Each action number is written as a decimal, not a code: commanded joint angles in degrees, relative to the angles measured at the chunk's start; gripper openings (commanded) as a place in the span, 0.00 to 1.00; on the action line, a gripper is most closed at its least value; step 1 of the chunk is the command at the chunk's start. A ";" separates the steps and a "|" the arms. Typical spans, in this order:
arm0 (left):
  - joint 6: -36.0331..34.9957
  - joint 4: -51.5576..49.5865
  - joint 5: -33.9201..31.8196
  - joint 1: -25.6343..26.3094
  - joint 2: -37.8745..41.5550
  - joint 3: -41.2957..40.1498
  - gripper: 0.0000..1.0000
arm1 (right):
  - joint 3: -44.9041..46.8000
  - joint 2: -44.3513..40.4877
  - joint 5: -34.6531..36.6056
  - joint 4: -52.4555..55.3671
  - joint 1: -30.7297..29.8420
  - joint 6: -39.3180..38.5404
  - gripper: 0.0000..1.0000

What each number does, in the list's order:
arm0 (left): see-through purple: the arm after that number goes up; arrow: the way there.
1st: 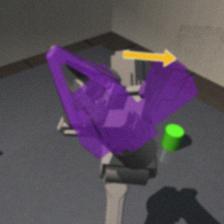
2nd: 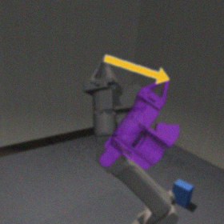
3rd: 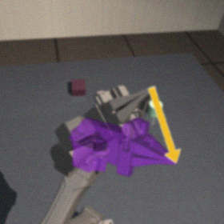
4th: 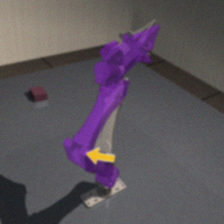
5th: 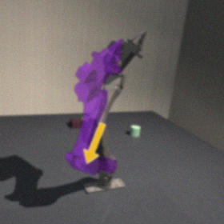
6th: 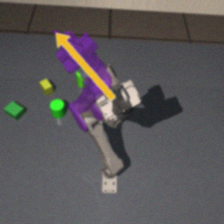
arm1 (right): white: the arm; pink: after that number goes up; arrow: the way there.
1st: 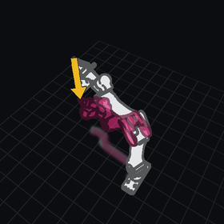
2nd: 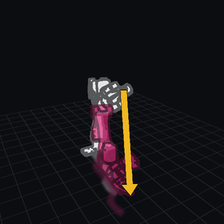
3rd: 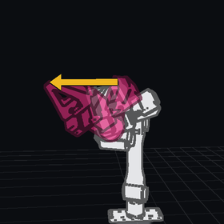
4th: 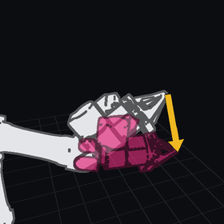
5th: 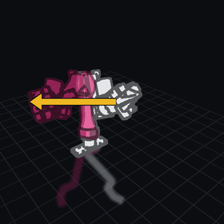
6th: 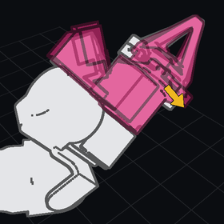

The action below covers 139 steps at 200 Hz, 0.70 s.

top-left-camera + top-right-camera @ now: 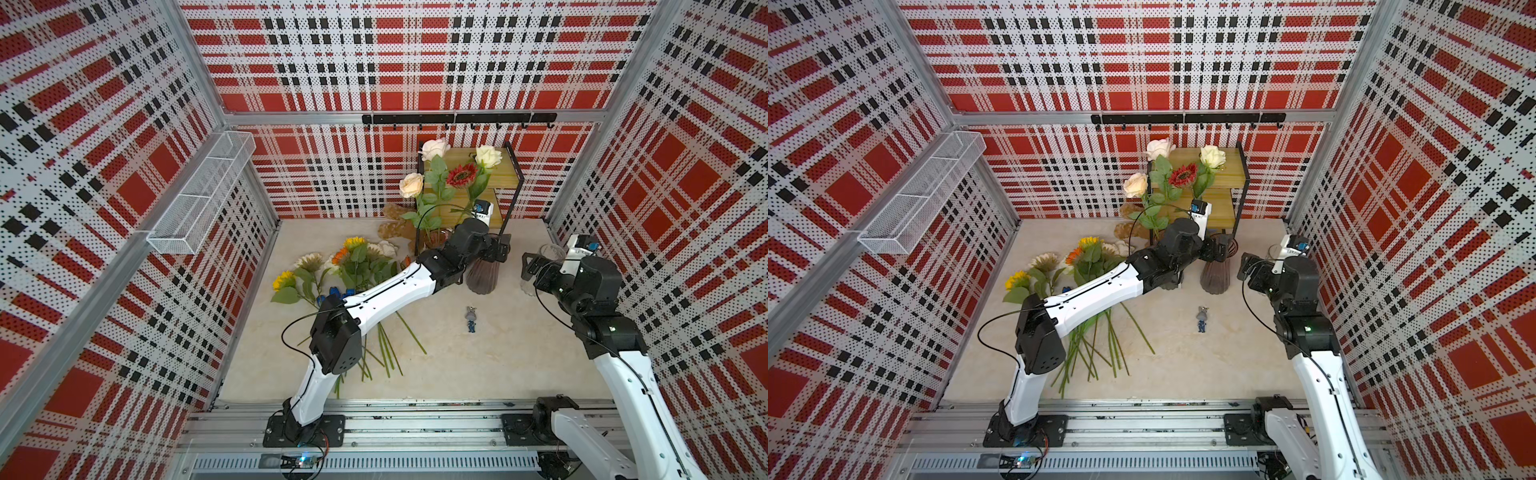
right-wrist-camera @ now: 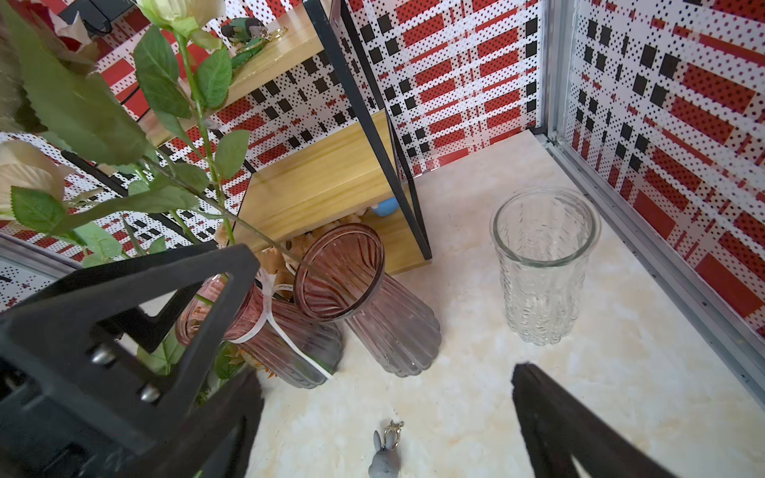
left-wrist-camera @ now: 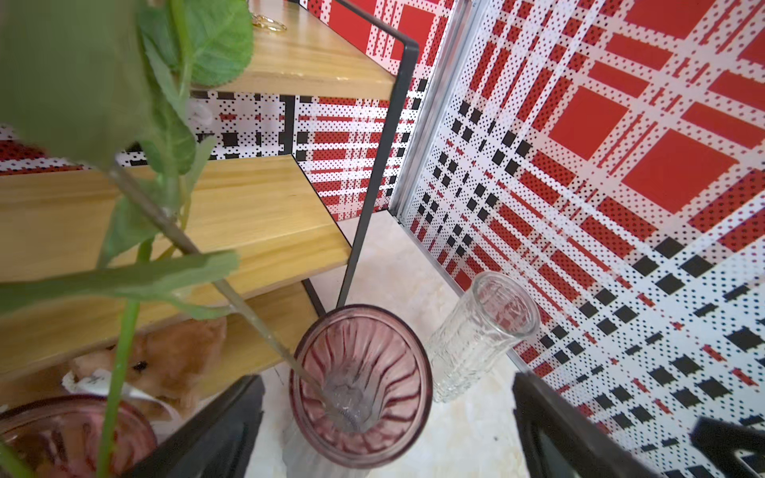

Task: Arrange the flowers in different vases according to their variety
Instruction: Insert the flower into the vase, then pick up the flower at the center of the board.

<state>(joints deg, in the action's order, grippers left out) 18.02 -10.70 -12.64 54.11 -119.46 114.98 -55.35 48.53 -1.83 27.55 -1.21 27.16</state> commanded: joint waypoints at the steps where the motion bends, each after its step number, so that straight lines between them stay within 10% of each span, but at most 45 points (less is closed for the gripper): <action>1: -0.85 -2.73 -0.86 0.48 4.45 -2.54 0.99 | 1.34 -0.86 -3.00 -1.25 0.44 0.23 1.00; 50: -0.45 -3.98 -3.72 0.79 15.02 -14.87 0.99 | 5.91 -3.35 -3.90 -3.18 -3.94 1.23 1.00; 139: 6.77 -14.00 -8.61 -6.84 39.95 -38.66 1.00 | 8.02 5.66 11.42 -9.34 -35.49 9.11 0.99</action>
<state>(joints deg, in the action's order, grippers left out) 20.47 -19.20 -19.20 50.92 -85.60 81.93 -47.31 51.00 4.40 22.02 -30.35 32.03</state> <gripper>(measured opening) 0.992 0.989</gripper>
